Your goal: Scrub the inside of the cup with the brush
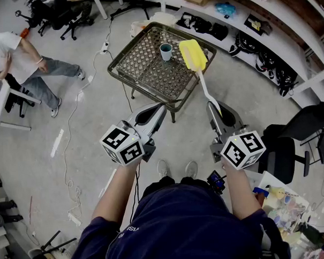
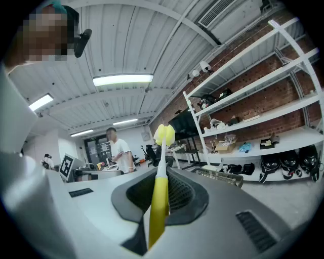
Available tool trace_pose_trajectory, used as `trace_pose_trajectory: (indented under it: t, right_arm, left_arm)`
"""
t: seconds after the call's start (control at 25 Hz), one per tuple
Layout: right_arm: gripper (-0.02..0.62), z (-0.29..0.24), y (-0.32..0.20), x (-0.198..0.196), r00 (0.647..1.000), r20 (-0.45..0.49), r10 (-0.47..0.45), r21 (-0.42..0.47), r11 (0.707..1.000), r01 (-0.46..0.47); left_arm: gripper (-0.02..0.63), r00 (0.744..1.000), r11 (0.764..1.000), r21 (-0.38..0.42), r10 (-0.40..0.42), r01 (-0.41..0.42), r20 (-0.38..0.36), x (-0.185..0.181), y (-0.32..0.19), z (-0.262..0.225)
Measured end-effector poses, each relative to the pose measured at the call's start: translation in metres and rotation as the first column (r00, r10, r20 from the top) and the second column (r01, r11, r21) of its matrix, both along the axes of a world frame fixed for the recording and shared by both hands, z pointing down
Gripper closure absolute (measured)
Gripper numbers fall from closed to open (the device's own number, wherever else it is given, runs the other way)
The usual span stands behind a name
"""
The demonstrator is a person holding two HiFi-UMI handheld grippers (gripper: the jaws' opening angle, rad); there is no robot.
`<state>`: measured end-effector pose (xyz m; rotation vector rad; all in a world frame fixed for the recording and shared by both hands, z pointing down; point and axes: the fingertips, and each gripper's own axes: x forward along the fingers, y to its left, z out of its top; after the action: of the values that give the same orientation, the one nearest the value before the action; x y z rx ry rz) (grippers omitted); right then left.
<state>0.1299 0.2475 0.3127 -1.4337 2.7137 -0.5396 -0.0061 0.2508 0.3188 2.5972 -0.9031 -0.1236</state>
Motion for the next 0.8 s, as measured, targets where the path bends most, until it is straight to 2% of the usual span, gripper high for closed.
trace_pose_trajectory:
  t: [0.36, 0.8]
  right_arm:
    - [0.564, 0.003, -0.001, -0.006, 1.000, 0.013, 0.005, -0.012, 1.000, -0.005]
    - [0.563, 0.002, 0.000, -0.037, 0.998, 0.042, 0.052, -0.005, 0.999, -0.052]
  left_arm:
    - [0.603, 1.000, 1.000, 0.000, 0.004, -0.004, -0.007, -0.006, -0.001, 0.002]
    - [0.603, 0.999, 0.999, 0.000, 0.039, -0.039, 0.002, -0.042, -0.004, 0.004]
